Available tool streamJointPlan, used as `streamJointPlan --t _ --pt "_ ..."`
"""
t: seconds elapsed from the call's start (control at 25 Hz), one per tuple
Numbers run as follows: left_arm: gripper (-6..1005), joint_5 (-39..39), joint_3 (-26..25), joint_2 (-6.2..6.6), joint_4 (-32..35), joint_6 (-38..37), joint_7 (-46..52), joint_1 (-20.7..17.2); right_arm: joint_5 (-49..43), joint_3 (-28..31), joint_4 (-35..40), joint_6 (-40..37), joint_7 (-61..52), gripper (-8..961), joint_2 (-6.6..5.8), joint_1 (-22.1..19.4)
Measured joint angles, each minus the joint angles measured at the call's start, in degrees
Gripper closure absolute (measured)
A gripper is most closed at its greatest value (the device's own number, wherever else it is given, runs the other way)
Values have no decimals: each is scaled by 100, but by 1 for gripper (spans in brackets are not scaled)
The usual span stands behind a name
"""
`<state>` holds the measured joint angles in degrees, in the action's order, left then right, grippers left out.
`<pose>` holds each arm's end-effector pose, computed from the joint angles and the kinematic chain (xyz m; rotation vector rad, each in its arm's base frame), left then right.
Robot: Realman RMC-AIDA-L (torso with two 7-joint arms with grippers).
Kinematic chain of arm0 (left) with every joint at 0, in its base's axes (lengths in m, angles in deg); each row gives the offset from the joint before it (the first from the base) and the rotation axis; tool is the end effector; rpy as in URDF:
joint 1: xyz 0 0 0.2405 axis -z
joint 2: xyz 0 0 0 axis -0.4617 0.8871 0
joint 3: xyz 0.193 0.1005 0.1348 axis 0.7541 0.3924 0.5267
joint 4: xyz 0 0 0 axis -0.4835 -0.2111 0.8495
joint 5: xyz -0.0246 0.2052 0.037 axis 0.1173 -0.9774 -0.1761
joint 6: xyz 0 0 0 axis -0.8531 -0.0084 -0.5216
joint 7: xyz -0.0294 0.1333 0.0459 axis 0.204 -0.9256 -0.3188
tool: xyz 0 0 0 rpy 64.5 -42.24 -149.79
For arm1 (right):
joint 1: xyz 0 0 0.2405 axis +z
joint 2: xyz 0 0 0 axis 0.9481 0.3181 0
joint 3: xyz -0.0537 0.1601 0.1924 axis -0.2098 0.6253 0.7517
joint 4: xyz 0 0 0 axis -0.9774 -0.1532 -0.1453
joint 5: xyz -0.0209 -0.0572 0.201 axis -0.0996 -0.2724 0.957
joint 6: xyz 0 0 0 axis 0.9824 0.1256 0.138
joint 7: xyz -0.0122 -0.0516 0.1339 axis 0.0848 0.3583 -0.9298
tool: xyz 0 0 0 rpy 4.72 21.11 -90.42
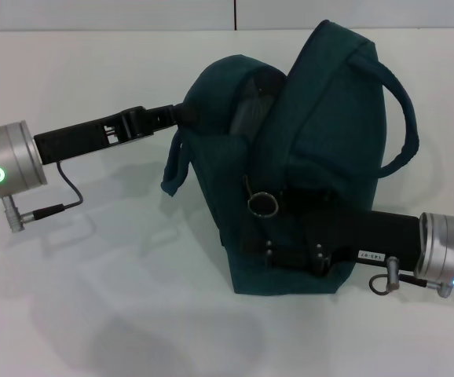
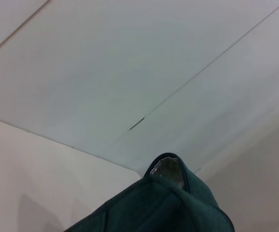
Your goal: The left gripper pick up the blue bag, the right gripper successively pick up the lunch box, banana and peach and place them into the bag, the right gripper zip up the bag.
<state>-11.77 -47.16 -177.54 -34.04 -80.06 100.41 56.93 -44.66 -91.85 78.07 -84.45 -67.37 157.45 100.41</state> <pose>-0.2461 0.3323 0.0033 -2.4228 -1.4732 -1.1748 0.2141 0.2903 -0.0821 -2.7881 0.4378 1.0896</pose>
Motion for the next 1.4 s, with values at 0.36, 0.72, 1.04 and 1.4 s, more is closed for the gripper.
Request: streamJointPlan --t 0.36,0.72,1.04,1.4 --pt "945 0 6 5 0 -2 -22 1 196 -14 -19 50 5 341 0 -110" --pt "940 0 0 5 0 -13 -23 -8 216 24 -36 57 51 781 0 -208" --pt "934 0 0 6 0 -18 -23 -14 393 48 -57 62 85 938 0 -281" --pt "927 1 28 5 0 -72 -70 -18 710 23 -44 -196 497 944 0 -518"
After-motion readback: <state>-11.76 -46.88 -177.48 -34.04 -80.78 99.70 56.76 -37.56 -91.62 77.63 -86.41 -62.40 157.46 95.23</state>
